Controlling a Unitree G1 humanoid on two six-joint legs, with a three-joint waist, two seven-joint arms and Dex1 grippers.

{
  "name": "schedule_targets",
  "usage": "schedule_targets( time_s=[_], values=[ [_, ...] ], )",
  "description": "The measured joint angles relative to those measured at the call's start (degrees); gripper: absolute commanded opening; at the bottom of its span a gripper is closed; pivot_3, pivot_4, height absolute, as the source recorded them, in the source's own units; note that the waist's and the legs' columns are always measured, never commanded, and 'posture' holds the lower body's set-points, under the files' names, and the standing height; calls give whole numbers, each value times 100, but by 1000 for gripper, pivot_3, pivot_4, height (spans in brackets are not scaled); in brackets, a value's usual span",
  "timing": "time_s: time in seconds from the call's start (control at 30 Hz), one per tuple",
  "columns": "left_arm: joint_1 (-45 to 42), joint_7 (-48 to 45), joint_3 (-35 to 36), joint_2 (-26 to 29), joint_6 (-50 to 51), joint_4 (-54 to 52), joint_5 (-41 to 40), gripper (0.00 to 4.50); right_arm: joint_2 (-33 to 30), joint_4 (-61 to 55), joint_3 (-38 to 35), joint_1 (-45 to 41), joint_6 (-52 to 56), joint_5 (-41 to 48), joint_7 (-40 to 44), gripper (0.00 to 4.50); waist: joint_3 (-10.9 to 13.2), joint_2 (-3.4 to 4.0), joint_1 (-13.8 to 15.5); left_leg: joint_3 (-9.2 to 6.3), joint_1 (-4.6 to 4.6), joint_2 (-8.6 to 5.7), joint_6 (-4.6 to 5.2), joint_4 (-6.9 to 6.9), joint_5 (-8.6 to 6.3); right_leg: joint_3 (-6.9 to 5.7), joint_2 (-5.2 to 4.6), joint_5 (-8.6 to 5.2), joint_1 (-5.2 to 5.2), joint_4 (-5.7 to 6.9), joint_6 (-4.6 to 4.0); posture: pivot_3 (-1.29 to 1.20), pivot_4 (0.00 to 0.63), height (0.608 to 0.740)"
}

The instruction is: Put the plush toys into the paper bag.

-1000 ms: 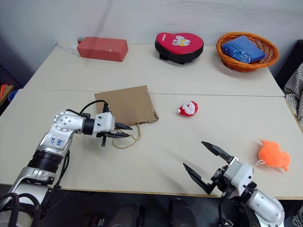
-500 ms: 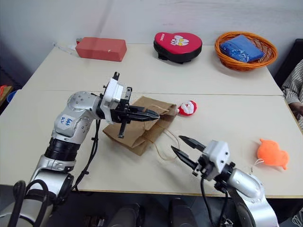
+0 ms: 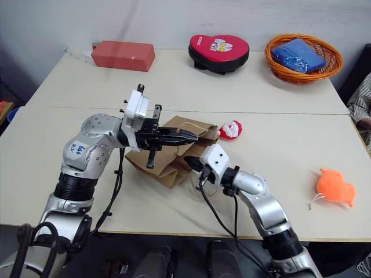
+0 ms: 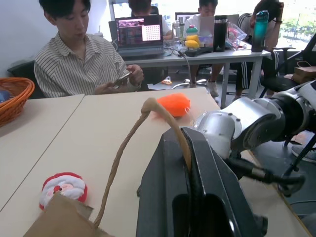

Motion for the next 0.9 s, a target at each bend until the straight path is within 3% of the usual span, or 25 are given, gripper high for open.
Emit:
schedule_targets(
  time_s=[0.3, 0.9],
  values=[
    [38, 237, 301, 22, 545, -260, -492, 0, 285, 1142, 244, -420, 38, -352, 116, 23, 0, 0, -5, 1, 0, -1, 0, 2, 0, 0, -1, 0, 1, 3, 0, 0, 150, 740],
    [-60, 926, 1259, 371, 909, -207, -1006, 0, 280, 951, 211, -290, 203, -407, 224, 23, -1, 0, -39, 0, 5, -1, -1, 2, 1, -2, -1, 0, 2, 5, 0, 0, 150, 740]
  ],
)
